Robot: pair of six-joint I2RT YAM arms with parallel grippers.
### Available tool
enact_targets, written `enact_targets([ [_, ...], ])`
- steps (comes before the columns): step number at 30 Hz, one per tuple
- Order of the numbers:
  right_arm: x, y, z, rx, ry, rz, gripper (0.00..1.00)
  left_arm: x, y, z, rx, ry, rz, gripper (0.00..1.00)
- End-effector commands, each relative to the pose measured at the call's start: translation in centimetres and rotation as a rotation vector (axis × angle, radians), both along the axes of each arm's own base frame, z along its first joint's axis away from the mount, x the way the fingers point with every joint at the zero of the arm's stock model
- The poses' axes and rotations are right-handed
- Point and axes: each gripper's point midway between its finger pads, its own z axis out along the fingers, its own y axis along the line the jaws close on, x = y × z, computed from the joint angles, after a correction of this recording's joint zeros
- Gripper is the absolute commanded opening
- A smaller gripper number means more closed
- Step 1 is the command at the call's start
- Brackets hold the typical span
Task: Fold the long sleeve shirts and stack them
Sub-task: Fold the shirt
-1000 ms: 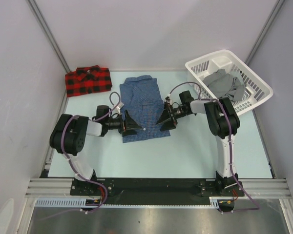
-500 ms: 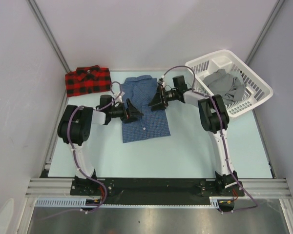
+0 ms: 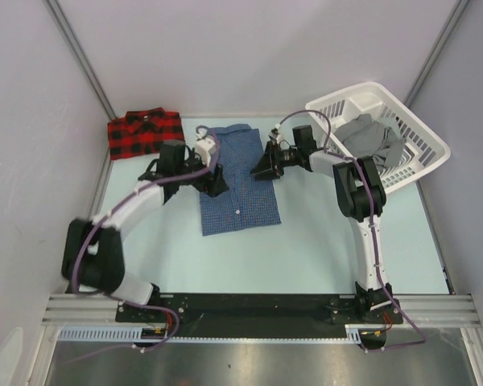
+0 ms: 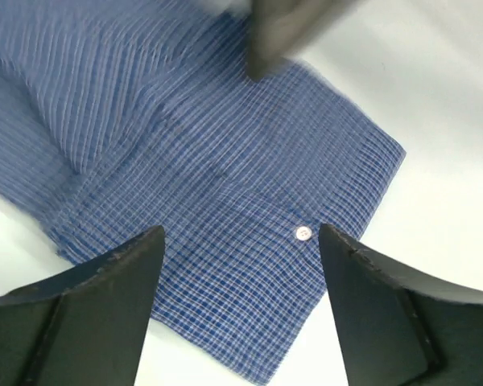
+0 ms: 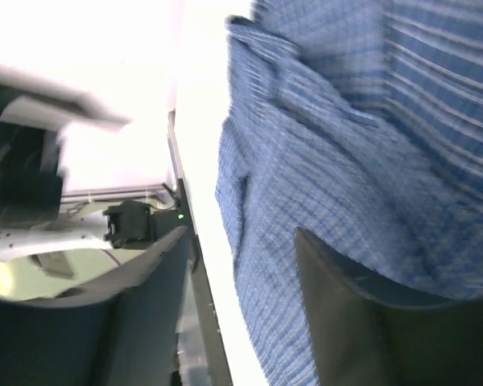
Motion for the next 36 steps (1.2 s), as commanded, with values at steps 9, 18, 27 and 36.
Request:
enact_targets([
  [9, 1.3, -0.6, 4.2, -0.081, -0.245, -0.04, 0.46, -10.4, -5.2, -3.0, 0.657, -0.697, -0.502, 0.66],
  [18, 0.7, -3.2, 4.1, -0.111, -0.246, -0.073, 0.5, -9.9, -5.6, -7.9, 0.797, -0.737, -0.496, 0.54],
  [27, 0.5, -5.6, 5.1, -0.137, -0.282, -0.09, 0.5, -11.3, -4.4, -10.0, 0.859, -0.72, -0.566, 0.05],
  [36, -2.3, -6.7, 6.9, -0.162, -0.329, -0.052, 0.51, -21.8, -6.6, -6.5, 0.647, -0.497, -0.857, 0.0],
])
